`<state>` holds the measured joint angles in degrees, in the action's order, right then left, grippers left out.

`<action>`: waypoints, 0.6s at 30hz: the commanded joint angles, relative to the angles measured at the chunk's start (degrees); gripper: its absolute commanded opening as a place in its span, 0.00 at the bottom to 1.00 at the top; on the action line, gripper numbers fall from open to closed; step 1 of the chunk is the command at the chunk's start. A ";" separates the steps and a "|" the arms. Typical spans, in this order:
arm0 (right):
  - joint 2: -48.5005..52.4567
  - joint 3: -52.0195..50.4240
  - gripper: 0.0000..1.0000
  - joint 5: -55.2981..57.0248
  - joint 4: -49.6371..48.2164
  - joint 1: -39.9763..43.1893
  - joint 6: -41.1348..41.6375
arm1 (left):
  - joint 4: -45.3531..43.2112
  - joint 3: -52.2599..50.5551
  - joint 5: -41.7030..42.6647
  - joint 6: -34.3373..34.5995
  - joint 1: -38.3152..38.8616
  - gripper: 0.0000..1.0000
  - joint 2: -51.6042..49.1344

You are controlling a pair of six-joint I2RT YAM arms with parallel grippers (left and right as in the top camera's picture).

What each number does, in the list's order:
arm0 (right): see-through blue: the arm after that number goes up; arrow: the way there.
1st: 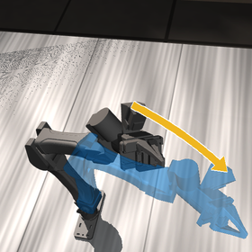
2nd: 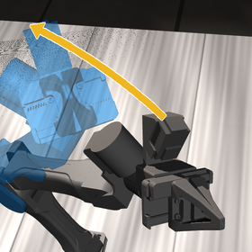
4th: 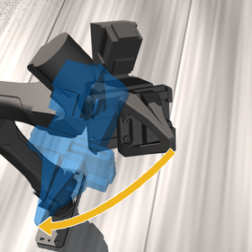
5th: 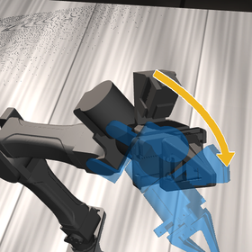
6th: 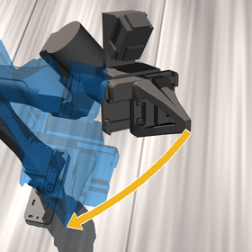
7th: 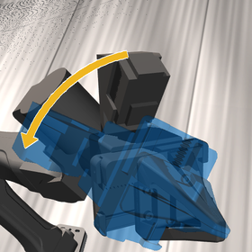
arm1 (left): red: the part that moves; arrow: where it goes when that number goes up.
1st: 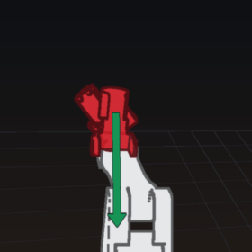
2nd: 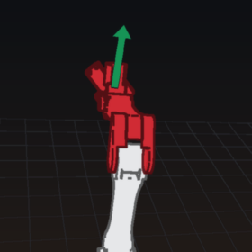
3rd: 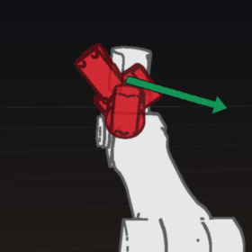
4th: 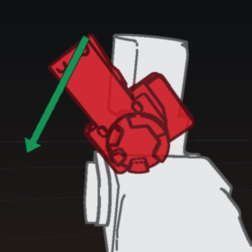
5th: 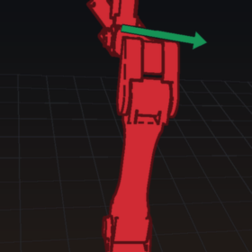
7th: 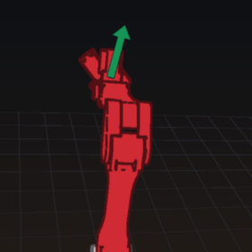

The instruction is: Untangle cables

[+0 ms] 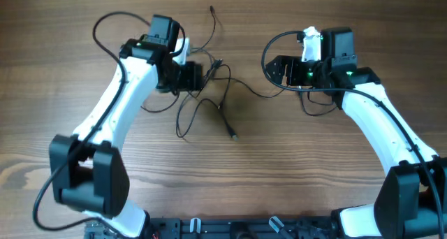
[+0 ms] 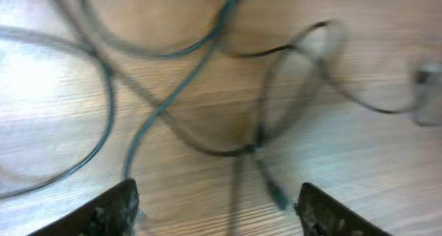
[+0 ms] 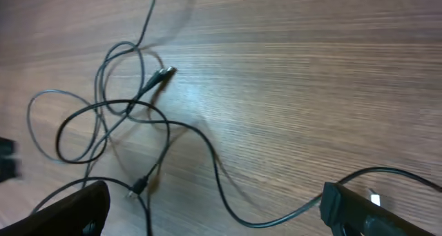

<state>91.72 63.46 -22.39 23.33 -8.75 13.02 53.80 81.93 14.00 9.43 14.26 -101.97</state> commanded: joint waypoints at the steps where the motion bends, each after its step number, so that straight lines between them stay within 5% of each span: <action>1: 0.70 -0.20 1.00 2.43 0.09 -0.02 1.14 | -4.09 0.42 3.48 -1.75 2.89 0.80 0.22; 7: 0.70 -0.20 1.00 1.33 0.26 -0.02 3.80 | -9.68 0.42 -1.66 -1.29 6.14 0.93 -6.73; 9: 0.70 -0.20 1.00 1.31 0.22 -0.02 3.69 | -10.40 0.42 -1.77 -1.31 6.10 0.13 -7.56; 10: 0.70 -0.20 1.00 1.20 0.24 -0.02 3.67 | -10.27 0.44 -2.64 -1.31 6.03 0.04 -7.54; 15: 0.70 -0.20 0.93 -2.03 0.26 -0.09 12.74 | -4.50 0.48 -5.25 -1.03 1.79 0.04 -3.06; 18: 0.70 -0.20 0.69 -3.65 -2.03 -1.40 12.61 | 1.14 0.48 -6.16 1.73 -3.41 0.04 -1.53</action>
<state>91.72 63.46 -23.49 22.65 -8.86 23.29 52.36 82.24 9.76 9.32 14.94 -106.48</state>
